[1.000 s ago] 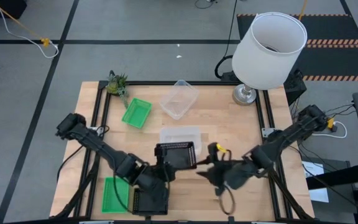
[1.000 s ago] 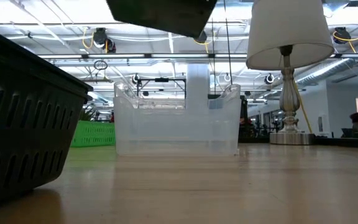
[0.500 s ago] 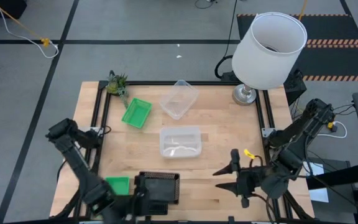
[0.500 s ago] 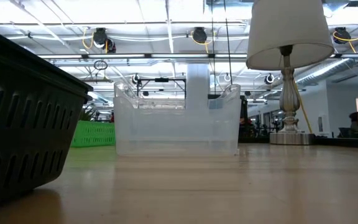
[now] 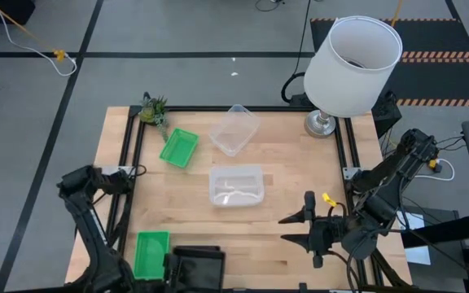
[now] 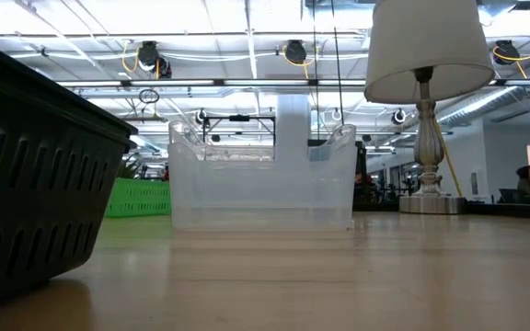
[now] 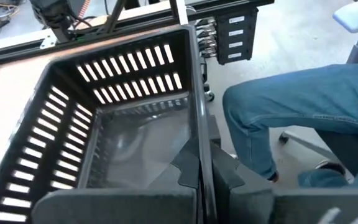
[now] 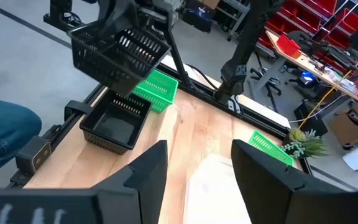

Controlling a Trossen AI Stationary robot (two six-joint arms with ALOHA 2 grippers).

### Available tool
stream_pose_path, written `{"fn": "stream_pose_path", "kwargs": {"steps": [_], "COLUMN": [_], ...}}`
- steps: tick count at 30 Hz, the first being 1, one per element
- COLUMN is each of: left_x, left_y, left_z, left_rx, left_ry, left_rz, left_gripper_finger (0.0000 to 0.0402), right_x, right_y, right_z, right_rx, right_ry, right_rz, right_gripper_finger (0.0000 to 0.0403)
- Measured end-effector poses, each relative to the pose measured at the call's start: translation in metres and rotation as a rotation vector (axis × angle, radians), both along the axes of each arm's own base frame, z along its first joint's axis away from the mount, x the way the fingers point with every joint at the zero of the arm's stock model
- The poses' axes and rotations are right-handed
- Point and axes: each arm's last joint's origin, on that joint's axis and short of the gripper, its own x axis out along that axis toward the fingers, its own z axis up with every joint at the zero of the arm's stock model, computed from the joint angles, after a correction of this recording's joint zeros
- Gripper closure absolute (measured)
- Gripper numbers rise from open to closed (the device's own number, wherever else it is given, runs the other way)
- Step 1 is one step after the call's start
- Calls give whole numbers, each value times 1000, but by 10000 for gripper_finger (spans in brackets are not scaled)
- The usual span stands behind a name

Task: Stack baskets by color
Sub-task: Stack the top black bin on the bottom stacked black bins

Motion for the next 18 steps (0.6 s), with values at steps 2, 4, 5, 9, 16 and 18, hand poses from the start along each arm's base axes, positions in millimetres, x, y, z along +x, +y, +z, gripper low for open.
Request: {"fn": "stream_pose_path", "kwargs": {"steps": [2, 4, 5, 9, 16, 18], "left_x": [2, 3, 3, 5, 6, 5], "left_y": [-4, -7, -9, -14, -19, -20], "left_z": [-5, -10, -13, -24, -37, -42], "left_rx": [-8, 5, 9, 24, 56, 71], "left_ry": [-4, -8, -12, -13, 4, 15], "left_rz": [4, 6, 9, 16, 16, 19], "left_gripper_finger": [395, 398, 398, 394, 394, 393], "right_x": [0, 0, 0, 0, 0, 0], "right_y": [0, 0, 0, 0, 0, 0], "right_z": [0, 0, 0, 0, 0, 0], "right_rx": [0, 0, 0, 0, -1, 0], "right_ry": [0, 0, 0, 1, 1, 1], "right_rz": [0, 0, 0, -1, -1, 0], "right_gripper_finger": [232, 232, 232, 232, 232, 232]}}
